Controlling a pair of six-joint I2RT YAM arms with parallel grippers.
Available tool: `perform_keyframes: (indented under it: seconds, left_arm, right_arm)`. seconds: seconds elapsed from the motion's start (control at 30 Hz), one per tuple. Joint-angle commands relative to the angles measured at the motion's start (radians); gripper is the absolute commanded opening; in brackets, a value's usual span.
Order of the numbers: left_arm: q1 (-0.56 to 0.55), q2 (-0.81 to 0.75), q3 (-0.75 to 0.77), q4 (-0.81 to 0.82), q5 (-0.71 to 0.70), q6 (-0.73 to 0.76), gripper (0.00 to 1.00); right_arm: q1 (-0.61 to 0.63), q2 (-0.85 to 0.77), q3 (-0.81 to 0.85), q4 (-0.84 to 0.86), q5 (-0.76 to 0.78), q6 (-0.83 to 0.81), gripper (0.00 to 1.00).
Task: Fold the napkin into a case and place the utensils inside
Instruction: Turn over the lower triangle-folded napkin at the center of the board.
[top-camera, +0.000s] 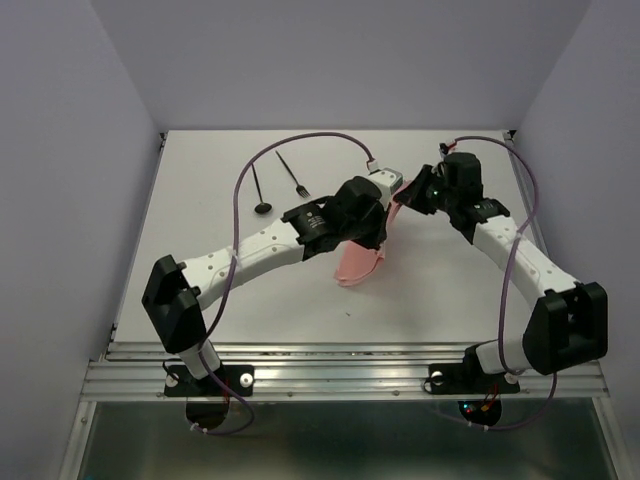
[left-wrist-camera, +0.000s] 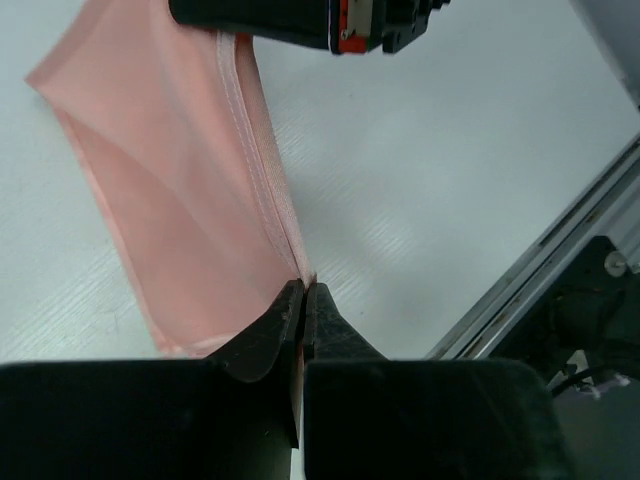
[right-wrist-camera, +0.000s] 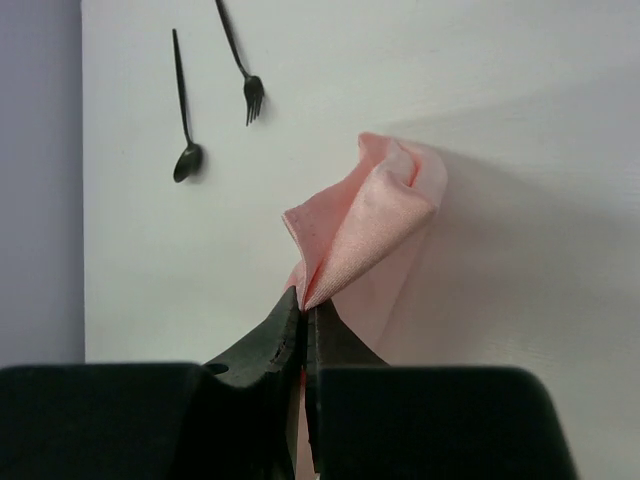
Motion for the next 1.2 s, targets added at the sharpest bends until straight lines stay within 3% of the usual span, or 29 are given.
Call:
perform_keyframes:
  seconds: [0.0,0.47,0.8,1.0,1.17]
  left_arm:
    - [-0.017,-0.031,0.121,-0.067,0.126,0.005,0.0]
    - [-0.168,0.245,0.558,-0.18,0.232,0.015,0.0]
    - [-0.24,0.335,0.675,-0.091,0.373,-0.047,0.0]
    - [-0.221,0.297,0.565,0.027,0.445,-0.077,0.0]
    - [-0.128,0.186,0.282,0.245,0.554,-0.158,0.0]
  right_arm:
    - [-0.04,-0.082,0.043,-0.091,0.17,-0.091,0.01]
    - [-0.08,-0.378,0.147,-0.568,0.699,-0.22,0.01]
    - [-0.08,-0.413,0.365,-0.777,0.796,-0.267,0.01]
    - [-0.08,-0.254,0.446,-0.787,0.676,-0.345,0.01]
    - [-0.08,-0.084,0.503,-0.722,0.54,-0.365,0.01]
